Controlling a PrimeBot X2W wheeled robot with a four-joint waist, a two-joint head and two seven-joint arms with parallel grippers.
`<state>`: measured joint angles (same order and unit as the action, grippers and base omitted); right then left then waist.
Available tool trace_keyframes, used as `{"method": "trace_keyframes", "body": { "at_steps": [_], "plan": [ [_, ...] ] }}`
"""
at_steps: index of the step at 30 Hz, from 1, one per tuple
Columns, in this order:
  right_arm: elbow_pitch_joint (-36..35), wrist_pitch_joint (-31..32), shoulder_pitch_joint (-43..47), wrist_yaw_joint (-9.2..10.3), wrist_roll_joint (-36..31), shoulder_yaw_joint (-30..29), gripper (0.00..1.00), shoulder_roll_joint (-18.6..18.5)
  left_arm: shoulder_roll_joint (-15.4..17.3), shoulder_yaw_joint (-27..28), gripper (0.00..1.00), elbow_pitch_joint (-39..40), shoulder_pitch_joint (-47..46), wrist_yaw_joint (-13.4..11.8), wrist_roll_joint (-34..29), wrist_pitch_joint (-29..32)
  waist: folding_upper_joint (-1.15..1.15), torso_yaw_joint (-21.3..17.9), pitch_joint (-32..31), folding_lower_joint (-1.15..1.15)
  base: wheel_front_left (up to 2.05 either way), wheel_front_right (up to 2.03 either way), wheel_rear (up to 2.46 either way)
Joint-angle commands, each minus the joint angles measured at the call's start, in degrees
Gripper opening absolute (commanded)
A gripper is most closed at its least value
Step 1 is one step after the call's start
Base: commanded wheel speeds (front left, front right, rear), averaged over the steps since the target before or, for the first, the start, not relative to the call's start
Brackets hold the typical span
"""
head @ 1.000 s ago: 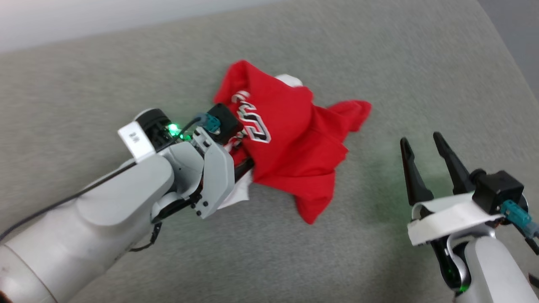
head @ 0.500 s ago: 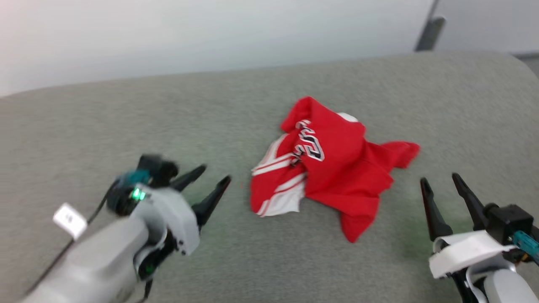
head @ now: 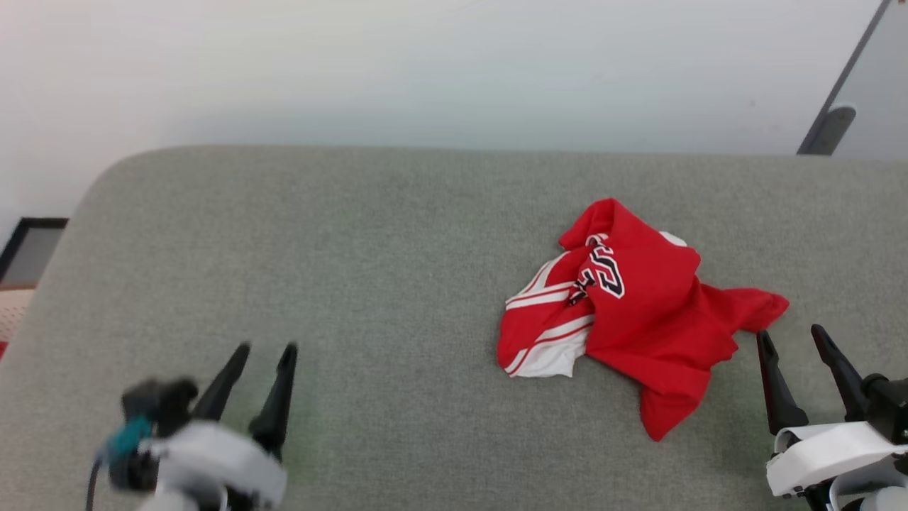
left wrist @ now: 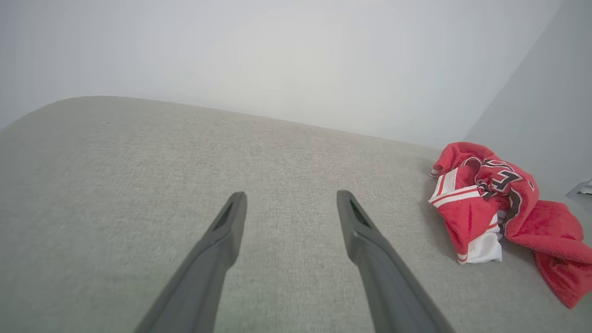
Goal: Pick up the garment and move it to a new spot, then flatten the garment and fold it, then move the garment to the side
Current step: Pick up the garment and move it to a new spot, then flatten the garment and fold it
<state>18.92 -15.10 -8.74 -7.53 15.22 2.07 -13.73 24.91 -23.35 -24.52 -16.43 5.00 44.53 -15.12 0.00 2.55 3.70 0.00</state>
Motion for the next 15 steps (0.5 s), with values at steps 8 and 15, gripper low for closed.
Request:
{"method": "trace_keyframes", "body": {
  "at_steps": [8,15],
  "plan": [
    [-1.1,-0.1,2.2,0.08,-0.7,-1.3,1.00,0.4,-6.2,16.1,1.00,11.3,15.5,0.1,-15.9,0.0,0.00,-0.3,-4.3,0.00,0.00,0.00,0.00],
    [-3.9,0.0,2.6,0.08,-0.9,-3.2,1.00,1.6,-11.2,23.3,1.00,18.3,21.1,0.9,-24.6,0.0,0.00,-1.3,-5.0,0.00,0.00,0.00,0.00]
  ]
}}
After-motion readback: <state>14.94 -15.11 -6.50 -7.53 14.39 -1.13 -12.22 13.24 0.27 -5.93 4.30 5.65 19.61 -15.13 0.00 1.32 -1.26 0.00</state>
